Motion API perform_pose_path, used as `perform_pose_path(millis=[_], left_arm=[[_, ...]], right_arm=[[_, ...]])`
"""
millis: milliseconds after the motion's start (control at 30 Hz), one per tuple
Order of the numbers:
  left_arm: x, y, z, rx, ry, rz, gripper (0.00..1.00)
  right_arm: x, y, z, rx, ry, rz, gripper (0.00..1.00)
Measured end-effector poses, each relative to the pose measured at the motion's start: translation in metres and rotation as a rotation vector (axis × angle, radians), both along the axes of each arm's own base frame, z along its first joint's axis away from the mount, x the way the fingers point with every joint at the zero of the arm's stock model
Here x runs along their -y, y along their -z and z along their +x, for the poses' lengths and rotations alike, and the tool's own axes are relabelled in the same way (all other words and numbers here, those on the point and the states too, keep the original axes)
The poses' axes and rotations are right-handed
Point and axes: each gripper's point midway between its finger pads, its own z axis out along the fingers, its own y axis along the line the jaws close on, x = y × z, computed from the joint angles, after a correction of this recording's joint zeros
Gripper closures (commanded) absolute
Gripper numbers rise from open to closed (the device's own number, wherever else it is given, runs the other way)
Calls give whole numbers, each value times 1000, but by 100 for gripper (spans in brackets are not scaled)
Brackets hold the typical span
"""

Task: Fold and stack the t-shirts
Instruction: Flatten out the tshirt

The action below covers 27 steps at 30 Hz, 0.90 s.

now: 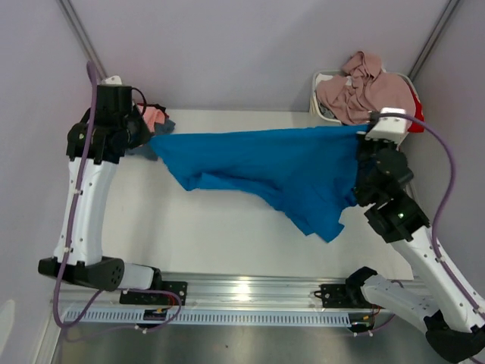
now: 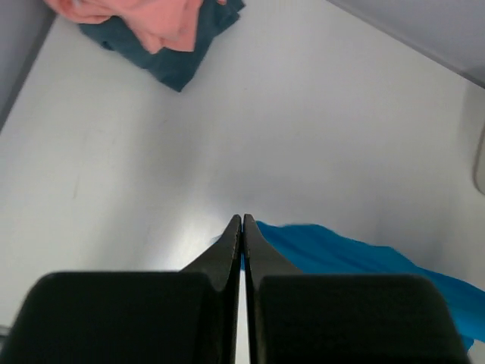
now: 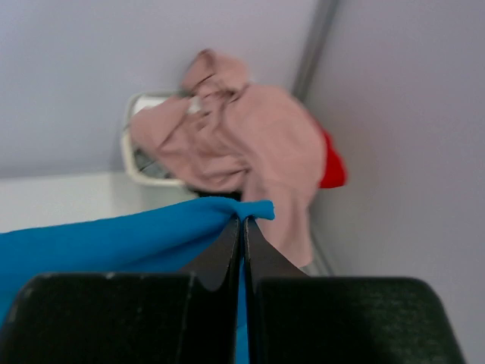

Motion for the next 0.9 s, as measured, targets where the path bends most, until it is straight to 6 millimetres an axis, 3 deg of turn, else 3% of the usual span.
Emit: perform_pose_path(millis=[133, 200, 367, 500, 567, 633, 667, 700, 733, 900], left_arm=[[-24, 6, -34, 19, -79, 73, 100], [-34, 11, -47, 22, -113, 100, 100], [-42, 13, -56, 33, -145, 126, 100], [-38, 14, -50, 38, -133, 114, 99], [-30, 19, -47, 44, -95, 86, 100], [-11, 35, -46, 38, -20, 33, 93], [1, 45, -46, 29, 32, -2, 84], [16, 57, -45, 29, 94, -48, 69], [27, 65, -44, 38, 140, -88, 64], [103, 137, -58, -72, 385, -382, 60]], right_arm=[[53, -34, -22, 112, 158, 12, 100], [66, -48, -33, 162, 194, 20, 100], [66, -67, -36, 207, 175, 45, 100], [54, -55, -22, 161, 130, 34, 100], [47, -46, -16, 130, 105, 26, 100], [42, -37, -11, 96, 83, 25, 100], [40, -33, -11, 82, 72, 28, 100], [38, -30, -11, 69, 65, 36, 100], [38, -29, -11, 61, 61, 40, 100], [34, -18, -16, 22, 33, 74, 100]])
